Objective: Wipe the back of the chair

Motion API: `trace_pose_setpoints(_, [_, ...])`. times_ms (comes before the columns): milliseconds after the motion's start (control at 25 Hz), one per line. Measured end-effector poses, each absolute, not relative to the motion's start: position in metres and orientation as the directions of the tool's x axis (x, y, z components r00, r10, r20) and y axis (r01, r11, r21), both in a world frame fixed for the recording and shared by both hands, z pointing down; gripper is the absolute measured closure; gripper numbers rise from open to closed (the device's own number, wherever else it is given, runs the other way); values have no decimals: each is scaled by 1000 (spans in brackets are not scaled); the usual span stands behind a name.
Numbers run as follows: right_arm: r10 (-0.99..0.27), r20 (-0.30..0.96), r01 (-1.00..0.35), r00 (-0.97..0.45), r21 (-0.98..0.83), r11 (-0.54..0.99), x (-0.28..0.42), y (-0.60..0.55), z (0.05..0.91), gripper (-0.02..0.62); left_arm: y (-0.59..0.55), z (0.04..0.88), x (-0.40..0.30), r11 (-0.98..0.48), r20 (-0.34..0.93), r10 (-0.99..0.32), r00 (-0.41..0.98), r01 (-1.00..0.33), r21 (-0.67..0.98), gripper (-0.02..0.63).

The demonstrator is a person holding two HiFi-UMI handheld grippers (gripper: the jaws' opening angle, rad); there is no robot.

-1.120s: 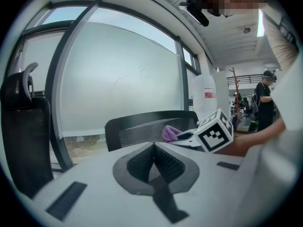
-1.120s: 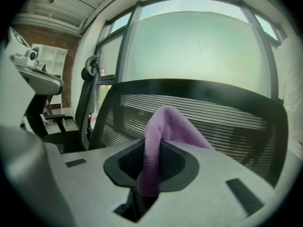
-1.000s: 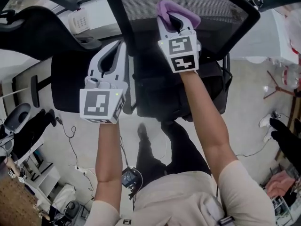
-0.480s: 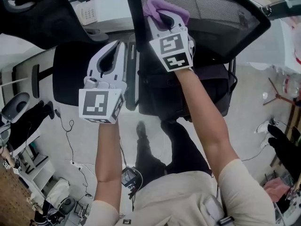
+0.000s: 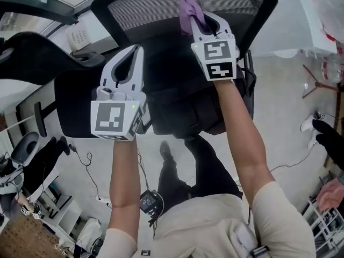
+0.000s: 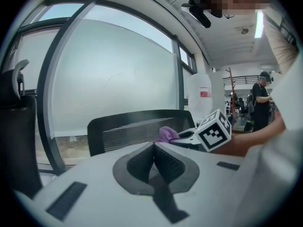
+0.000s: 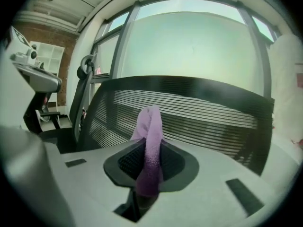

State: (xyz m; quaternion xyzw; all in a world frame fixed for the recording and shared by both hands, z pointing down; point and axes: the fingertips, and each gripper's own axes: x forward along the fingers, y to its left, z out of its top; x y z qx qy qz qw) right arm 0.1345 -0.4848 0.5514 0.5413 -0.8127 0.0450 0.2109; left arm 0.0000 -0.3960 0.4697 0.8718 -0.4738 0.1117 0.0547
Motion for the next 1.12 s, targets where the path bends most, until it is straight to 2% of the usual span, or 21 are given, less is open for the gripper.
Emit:
trace_pose_setpoints(200, [-912,393,-966,-120,164,198,262,-473,551,537,-402,468,52,-605,245,-773,585,-796,-12,597])
trace_pose_setpoints(320, [-918,393,-980,-47,162,120,305,-466,549,537,-404,467,68,-625,244,-759,604,-781,-11,597])
trace_pose_setpoints(1120, [-896,437,-981,-74,129,144,297,-450,541,538,-384,440,57,-619,245,-767,593,-785,-37,597])
